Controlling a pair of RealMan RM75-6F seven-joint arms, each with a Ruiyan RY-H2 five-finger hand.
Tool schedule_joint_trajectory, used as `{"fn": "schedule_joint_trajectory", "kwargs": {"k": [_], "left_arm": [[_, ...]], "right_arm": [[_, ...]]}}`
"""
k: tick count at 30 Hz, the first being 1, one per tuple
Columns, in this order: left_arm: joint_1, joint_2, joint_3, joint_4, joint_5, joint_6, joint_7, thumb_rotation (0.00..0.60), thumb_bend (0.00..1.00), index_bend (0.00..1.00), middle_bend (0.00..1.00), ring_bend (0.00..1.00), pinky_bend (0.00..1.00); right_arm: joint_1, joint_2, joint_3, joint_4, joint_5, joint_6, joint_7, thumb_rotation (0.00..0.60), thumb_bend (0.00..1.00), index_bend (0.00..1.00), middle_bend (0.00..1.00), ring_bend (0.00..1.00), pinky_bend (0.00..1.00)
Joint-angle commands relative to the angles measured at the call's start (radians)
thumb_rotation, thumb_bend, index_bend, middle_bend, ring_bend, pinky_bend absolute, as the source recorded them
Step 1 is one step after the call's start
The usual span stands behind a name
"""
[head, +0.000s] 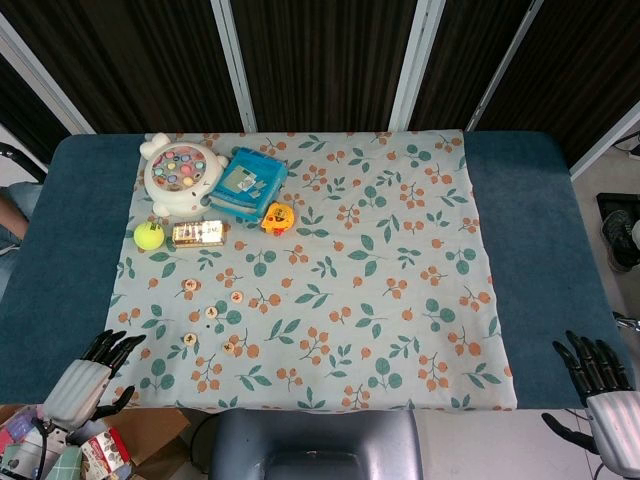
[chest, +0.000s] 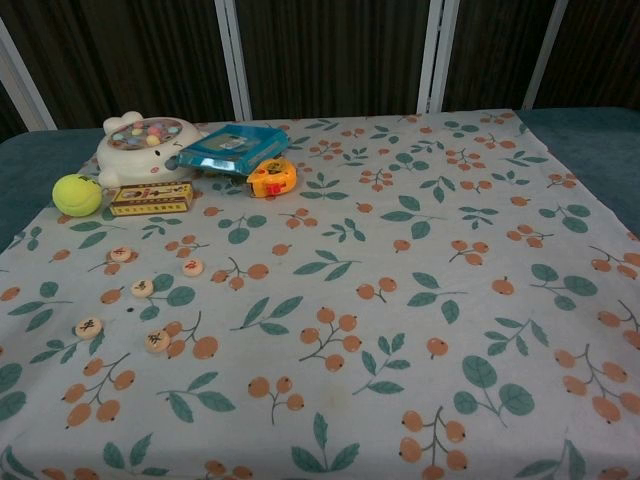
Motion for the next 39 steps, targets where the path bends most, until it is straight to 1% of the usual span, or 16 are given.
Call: {"fn": "schedule_joint_trajectory", "kwargs": {"k": [1,2,4,5,6,7,8,9,10,11,13,17,22,28,35,39], "left_arm": [[-0.006,-0.018,-0.007,0.010,0.000,-0.003,-0.017,0.600,0.44,0.00,0.12,0.05,0.01],[-0.008,-0.032,-0.013,0.018,0.000,0.003,-0.031,0.600,0.44,0.00,0.12,0.05,0.04],[-0.005,-0.083,-0.038,0.054,-0.005,0.031,-0.053,0.600,0.43,0.00,0.17,0.11,0.17],[-0.002,-0.114,-0.052,0.075,-0.007,0.053,-0.061,0.600,0.43,0.00,0.28,0.24,0.38],[0.002,-0.152,-0.070,0.101,-0.009,0.079,-0.071,0.600,0.43,0.02,0.42,0.40,0.58],[0.006,-0.203,-0.090,0.135,-0.020,0.102,-0.086,0.600,0.43,0.04,0.56,0.55,0.73],[0.007,-0.236,-0.102,0.155,-0.032,0.108,-0.101,0.600,0.43,0.10,0.76,0.76,0.90],[0.004,-0.264,-0.109,0.170,-0.047,0.100,-0.119,0.600,0.44,0.17,0.91,0.92,0.99],[-0.007,-0.282,-0.107,0.178,-0.069,0.058,-0.136,0.600,0.44,0.21,0.97,0.97,1.00],[-0.019,-0.283,-0.105,0.177,-0.089,0.013,-0.134,0.600,0.44,0.26,1.00,1.00,1.00],[-0.046,-0.288,-0.111,0.164,-0.140,-0.076,-0.098,0.600,0.43,0.27,1.00,1.00,1.00],[-0.071,-0.339,-0.137,0.170,-0.224,-0.161,-0.035,0.600,0.43,0.28,1.00,1.00,1.00],[-0.079,-0.430,-0.163,0.241,-0.258,-0.154,0.032,0.600,0.43,0.31,1.00,1.00,1.00],[-0.091,-0.489,-0.184,0.296,-0.285,-0.160,0.066,0.600,0.43,0.33,1.00,1.00,1.00],[-0.101,-0.510,-0.193,0.334,-0.303,-0.171,0.070,0.600,0.43,0.35,1.00,1.00,1.00],[-0.102,-0.510,-0.194,0.339,-0.303,-0.167,0.070,0.600,0.43,0.39,1.00,1.00,1.00]], "right_arm": [[-0.001,0.000,0.000,0.004,-0.002,0.005,0.006,0.600,0.21,0.00,0.00,0.00,0.03],[-0.001,0.000,0.000,0.005,-0.001,0.004,0.008,0.600,0.20,0.00,0.00,0.00,0.03],[0.001,0.002,-0.001,0.005,-0.001,-0.001,0.012,0.600,0.20,0.00,0.00,0.00,0.03],[0.003,0.003,-0.001,0.004,0.000,-0.005,0.013,0.600,0.20,0.00,0.00,0.00,0.03],[0.005,0.004,-0.001,0.003,0.003,-0.010,0.012,0.600,0.20,0.00,0.00,0.00,0.03],[0.008,0.004,0.001,0.000,0.007,-0.017,0.009,0.600,0.20,0.00,0.00,0.00,0.03],[0.010,0.003,0.003,-0.003,0.011,-0.023,0.003,0.600,0.20,0.00,0.00,0.00,0.03],[0.013,0.002,0.005,-0.006,0.014,-0.029,-0.003,0.600,0.20,0.00,0.00,0.00,0.03],[0.015,0.000,0.006,-0.009,0.017,-0.037,-0.012,0.600,0.20,0.00,0.00,0.00,0.03],[0.017,-0.001,0.007,-0.012,0.019,-0.042,-0.019,0.600,0.20,0.00,0.00,0.00,0.03],[0.019,-0.004,0.010,-0.017,0.026,-0.049,-0.035,0.600,0.21,0.00,0.00,0.00,0.03],[0.019,-0.004,0.010,-0.022,0.032,-0.053,-0.037,0.600,0.20,0.00,0.00,0.00,0.03],[0.016,-0.001,0.010,-0.018,0.031,-0.044,-0.024,0.600,0.20,0.00,0.00,0.00,0.03],[0.013,0.003,0.008,-0.013,0.027,-0.034,-0.008,0.600,0.20,0.00,0.00,0.00,0.03],[0.010,0.003,0.008,-0.011,0.028,-0.028,-0.003,0.600,0.20,0.00,0.00,0.00,0.03],[0.009,0.002,0.009,-0.011,0.030,-0.029,-0.006,0.600,0.20,0.00,0.00,0.00,0.03]]}}
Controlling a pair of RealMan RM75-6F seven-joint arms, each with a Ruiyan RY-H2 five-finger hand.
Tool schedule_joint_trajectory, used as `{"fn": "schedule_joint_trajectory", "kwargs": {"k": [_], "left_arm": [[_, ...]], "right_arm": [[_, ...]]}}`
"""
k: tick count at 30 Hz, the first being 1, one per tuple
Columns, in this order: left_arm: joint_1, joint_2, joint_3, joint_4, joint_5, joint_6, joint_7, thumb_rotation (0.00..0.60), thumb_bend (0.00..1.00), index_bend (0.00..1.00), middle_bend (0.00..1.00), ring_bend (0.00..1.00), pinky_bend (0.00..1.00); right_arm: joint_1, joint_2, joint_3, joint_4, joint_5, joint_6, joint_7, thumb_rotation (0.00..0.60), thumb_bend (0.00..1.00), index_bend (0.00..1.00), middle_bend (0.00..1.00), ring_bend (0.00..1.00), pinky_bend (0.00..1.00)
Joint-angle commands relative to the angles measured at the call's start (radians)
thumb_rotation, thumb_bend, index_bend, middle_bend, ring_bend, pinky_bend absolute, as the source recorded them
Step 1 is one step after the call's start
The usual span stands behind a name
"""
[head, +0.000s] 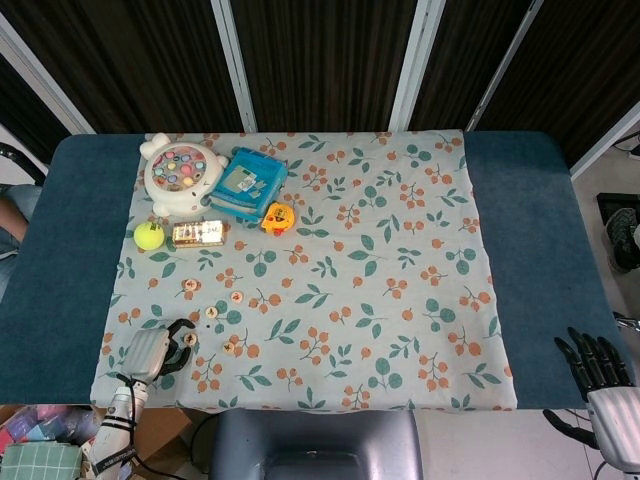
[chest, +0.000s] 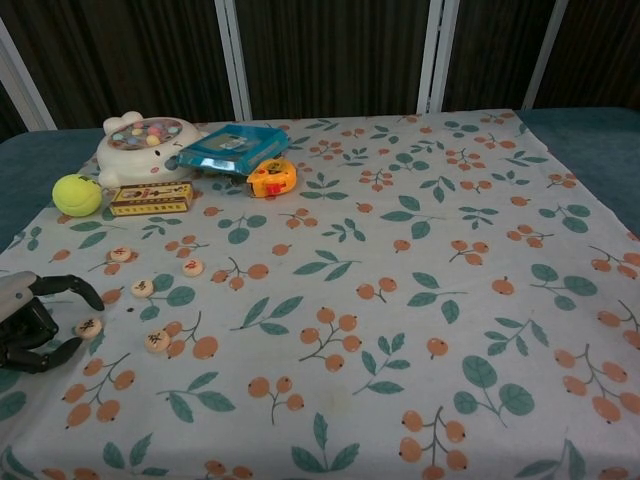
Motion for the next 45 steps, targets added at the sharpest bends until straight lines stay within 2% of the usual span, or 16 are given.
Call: {"fn": "schedule_joint_trajectory", "kwargs": {"k": [1,10,18,21,32,45], "left_arm": [[-0.002,0.000,0.000,0.003,-0.002,-0.002,0.000,0.600,0.43,0.40,1.00,1.00,1.00],[-0.008,-0.011,0.001,0.018,-0.007,-0.007,0.002,0.600,0.43,0.42,1.00,1.00,1.00],[-0.011,-0.016,-0.001,0.020,-0.009,-0.004,0.004,0.600,0.43,0.52,1.00,1.00,1.00],[-0.017,-0.016,-0.013,0.016,-0.013,-0.001,0.001,0.600,0.43,0.53,1.00,1.00,1.00],[-0.086,-0.055,-0.108,-0.005,-0.084,-0.031,0.054,0.600,0.43,0.53,1.00,1.00,1.00],[-0.128,-0.119,-0.133,0.037,-0.147,-0.062,0.137,0.600,0.43,0.51,1.00,1.00,1.00]], "right_arm": [[0.000,-0.001,-0.001,0.000,-0.001,-0.001,-0.002,0.600,0.21,0.00,0.00,0.00,0.03],[-0.001,-0.001,-0.001,-0.002,0.000,-0.001,-0.004,0.600,0.20,0.00,0.00,0.00,0.03],[-0.002,0.001,0.001,-0.001,0.001,0.004,0.004,0.600,0.20,0.00,0.00,0.00,0.03],[-0.002,0.001,0.001,0.000,0.002,0.003,0.004,0.600,0.20,0.00,0.00,0.00,0.03],[-0.001,-0.001,0.003,-0.006,0.007,-0.005,-0.008,0.600,0.20,0.00,0.00,0.00,0.03],[-0.003,0.004,0.004,-0.002,0.009,0.003,0.010,0.600,0.20,0.00,0.00,0.00,0.03]]}}
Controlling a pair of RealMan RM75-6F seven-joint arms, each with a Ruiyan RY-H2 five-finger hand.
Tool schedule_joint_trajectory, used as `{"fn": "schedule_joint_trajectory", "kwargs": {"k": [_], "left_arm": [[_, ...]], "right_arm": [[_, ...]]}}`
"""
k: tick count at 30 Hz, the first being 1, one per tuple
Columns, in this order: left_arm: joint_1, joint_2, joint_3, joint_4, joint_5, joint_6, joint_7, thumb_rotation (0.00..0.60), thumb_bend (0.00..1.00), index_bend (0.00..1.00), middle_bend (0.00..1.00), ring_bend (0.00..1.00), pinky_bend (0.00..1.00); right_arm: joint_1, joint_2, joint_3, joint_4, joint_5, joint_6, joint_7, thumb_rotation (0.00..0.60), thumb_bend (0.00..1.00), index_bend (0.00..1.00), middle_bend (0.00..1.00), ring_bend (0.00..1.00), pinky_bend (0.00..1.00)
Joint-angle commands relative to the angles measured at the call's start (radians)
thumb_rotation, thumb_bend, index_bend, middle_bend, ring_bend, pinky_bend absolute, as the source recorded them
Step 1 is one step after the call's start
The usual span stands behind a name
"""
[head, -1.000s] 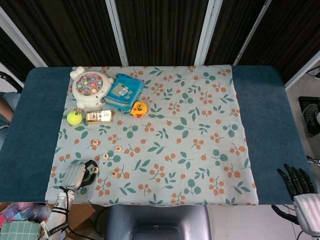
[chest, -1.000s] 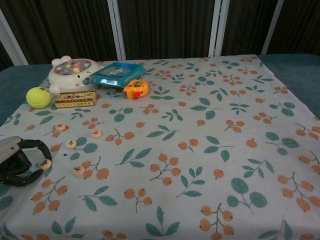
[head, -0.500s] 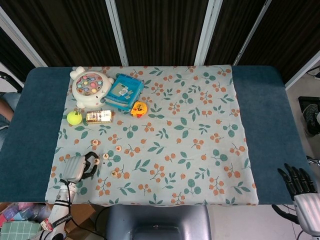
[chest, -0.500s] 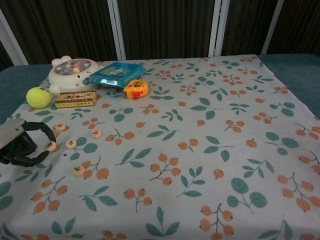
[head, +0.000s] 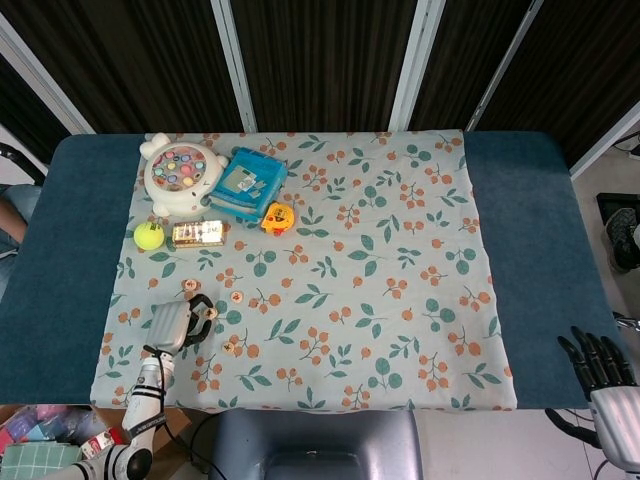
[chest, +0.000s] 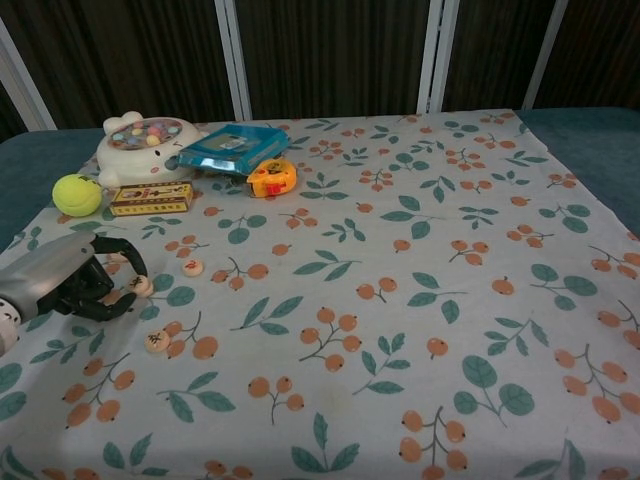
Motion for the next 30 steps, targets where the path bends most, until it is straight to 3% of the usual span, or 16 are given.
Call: {"fn": "schedule_joint_trajectory", "kwargs": {"k": [1,23,30], "left_arm": [[-0.003,-0.001,-0.003,-0.001,-0.005,0.000,0.005,0.600,0.43,0.51,1.00,1.00,1.00],[-0.015,0.009,0.000,-0.018,-0.039,-0.006,0.040,0.600,0.43,0.44,1.00,1.00,1.00],[-0.017,0.022,0.003,-0.032,-0.033,-0.006,0.028,0.600,0.43,0.38,1.00,1.00,1.00]], "right_arm": [[-0.001,0.001,0.000,0.001,0.000,0.002,0.002,0.600,0.20,0.00,0.00,0.00,0.03],[-0.003,0.002,-0.001,0.002,-0.001,0.005,0.006,0.600,0.20,0.00,0.00,0.00,0.03],[-0.003,0.001,0.000,0.001,-0.001,0.002,-0.001,0.600,0.20,0.00,0.00,0.00,0.03]]}}
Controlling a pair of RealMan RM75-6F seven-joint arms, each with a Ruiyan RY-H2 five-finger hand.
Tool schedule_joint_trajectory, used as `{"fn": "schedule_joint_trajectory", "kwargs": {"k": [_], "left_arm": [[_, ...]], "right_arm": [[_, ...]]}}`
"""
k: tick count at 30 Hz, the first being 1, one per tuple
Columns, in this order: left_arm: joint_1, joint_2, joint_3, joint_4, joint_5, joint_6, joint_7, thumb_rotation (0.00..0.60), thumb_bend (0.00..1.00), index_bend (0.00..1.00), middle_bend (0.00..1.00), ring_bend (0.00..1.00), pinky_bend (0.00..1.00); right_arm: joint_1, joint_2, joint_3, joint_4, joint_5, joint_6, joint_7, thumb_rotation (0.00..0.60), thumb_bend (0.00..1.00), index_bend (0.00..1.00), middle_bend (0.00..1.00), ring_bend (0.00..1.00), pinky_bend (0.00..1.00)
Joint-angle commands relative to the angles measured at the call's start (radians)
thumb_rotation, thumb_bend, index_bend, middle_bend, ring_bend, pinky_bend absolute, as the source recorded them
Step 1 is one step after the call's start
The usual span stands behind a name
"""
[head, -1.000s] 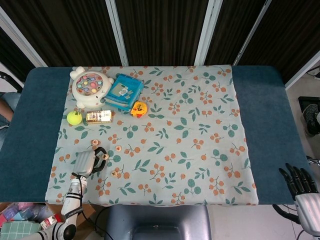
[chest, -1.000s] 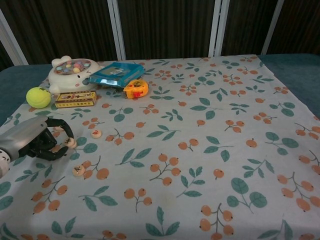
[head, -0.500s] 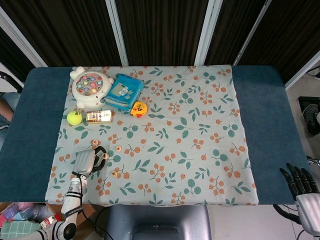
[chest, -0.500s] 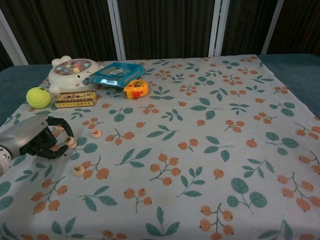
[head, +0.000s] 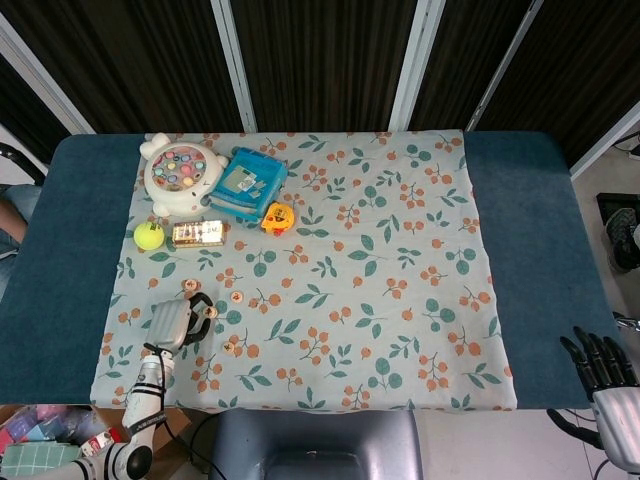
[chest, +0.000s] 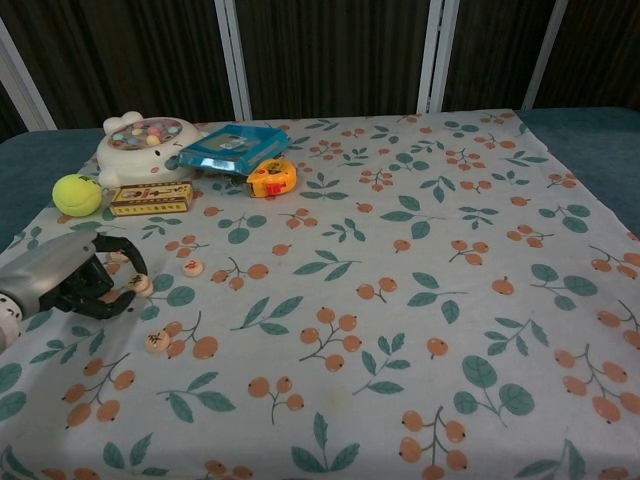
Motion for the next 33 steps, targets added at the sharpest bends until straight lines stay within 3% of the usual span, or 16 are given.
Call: {"fn": "schedule_joint_trajectory", "kwargs": {"k": [1,9,15,20,26,33], "left_arm": [[-0.002,0.007,0.000,-0.010,0.001,-0.006,-0.010,0.600,0.43,0.38,1.00,1.00,1.00],[-0.005,0.011,0.001,-0.016,0.007,0.003,-0.018,0.600,0.43,0.37,1.00,1.00,1.00],[-0.021,0.014,-0.013,-0.079,0.020,0.023,-0.002,0.600,0.43,0.37,1.00,1.00,1.00],[-0.075,-0.032,-0.050,-0.118,-0.007,0.027,0.137,0.600,0.43,0.38,1.00,1.00,1.00],[-0.145,-0.119,-0.101,-0.076,-0.101,0.017,0.328,0.600,0.42,0.39,1.00,1.00,1.00],[-0.183,-0.158,-0.115,-0.044,-0.191,0.012,0.469,0.600,0.41,0.41,1.00,1.00,1.00]], "right_arm": [[0.000,-0.001,0.001,-0.001,0.000,0.000,-0.001,0.600,0.20,0.00,0.00,0.00,0.03],[0.000,0.000,0.002,-0.002,0.002,-0.001,-0.001,0.600,0.20,0.00,0.00,0.00,0.03],[0.002,0.001,0.002,-0.005,0.003,-0.005,-0.003,0.600,0.21,0.00,0.00,0.00,0.03],[0.001,0.006,0.002,-0.002,0.002,0.001,0.013,0.600,0.20,0.00,0.00,0.00,0.03],[-0.002,0.015,0.000,0.006,-0.002,0.012,0.040,0.600,0.20,0.00,0.00,0.00,0.03],[-0.004,0.020,0.000,0.012,0.000,0.020,0.059,0.600,0.20,0.00,0.00,0.00,0.03]]}}
